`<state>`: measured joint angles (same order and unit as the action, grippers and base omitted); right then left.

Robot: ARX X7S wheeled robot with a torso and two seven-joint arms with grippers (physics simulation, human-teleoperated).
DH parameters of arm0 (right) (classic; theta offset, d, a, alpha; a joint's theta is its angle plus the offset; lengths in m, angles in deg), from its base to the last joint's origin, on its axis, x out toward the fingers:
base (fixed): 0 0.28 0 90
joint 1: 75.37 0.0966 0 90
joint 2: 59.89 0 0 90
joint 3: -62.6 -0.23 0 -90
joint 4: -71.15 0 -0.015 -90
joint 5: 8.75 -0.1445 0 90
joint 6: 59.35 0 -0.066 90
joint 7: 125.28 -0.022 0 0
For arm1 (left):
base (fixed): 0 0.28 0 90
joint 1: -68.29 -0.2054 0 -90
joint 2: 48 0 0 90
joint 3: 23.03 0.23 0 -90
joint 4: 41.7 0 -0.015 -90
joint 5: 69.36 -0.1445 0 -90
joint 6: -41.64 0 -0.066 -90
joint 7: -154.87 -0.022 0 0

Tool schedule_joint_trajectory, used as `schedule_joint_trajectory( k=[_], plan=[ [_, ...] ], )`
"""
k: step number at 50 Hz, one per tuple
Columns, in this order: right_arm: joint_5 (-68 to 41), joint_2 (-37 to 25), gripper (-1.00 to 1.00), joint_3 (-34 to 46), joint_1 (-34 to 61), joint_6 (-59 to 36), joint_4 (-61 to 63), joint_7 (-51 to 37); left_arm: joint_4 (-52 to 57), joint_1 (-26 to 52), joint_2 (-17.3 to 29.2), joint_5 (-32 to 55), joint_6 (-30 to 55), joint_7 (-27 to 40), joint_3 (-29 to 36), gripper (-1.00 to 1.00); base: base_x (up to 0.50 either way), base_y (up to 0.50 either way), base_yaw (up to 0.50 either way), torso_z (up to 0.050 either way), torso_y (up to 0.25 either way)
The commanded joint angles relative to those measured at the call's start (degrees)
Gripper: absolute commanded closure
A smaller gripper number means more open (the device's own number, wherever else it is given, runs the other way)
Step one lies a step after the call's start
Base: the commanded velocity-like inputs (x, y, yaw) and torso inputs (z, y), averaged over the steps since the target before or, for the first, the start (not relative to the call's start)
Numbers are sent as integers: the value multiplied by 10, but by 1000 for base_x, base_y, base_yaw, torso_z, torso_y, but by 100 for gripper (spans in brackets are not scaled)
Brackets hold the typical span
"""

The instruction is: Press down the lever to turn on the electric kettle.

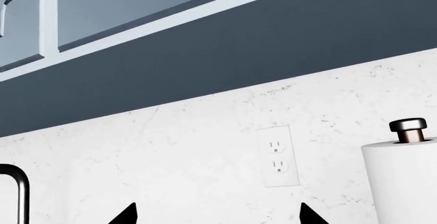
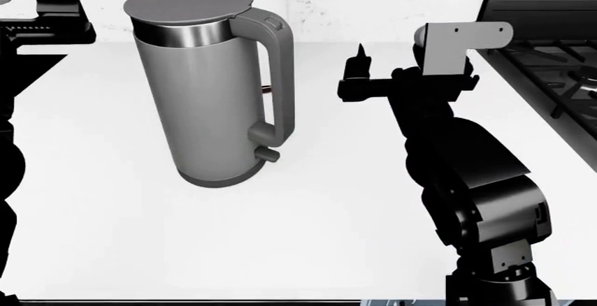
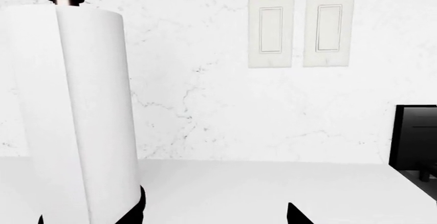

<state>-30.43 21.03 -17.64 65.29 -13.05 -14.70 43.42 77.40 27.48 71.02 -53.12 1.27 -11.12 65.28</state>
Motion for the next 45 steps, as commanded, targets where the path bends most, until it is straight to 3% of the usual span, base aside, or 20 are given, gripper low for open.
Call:
schedule_joint_trajectory(
  k=[1,31,45],
  plan=[
    [-25,-1,-100,0,-1,-33,11,5,5,4,5,-1,2,3,0,-100,0,0,0,0,0],
    [-125,-31,-100,-27,-67,-187,167,-21,4,0,-4,6,-16,2,0,-100,0,0,0,0,0],
    [-134,-30,-100,-34,-75,-183,177,-27,5,0,-5,10,-16,2,0,-100,0,0,0,0,0]
  ],
)
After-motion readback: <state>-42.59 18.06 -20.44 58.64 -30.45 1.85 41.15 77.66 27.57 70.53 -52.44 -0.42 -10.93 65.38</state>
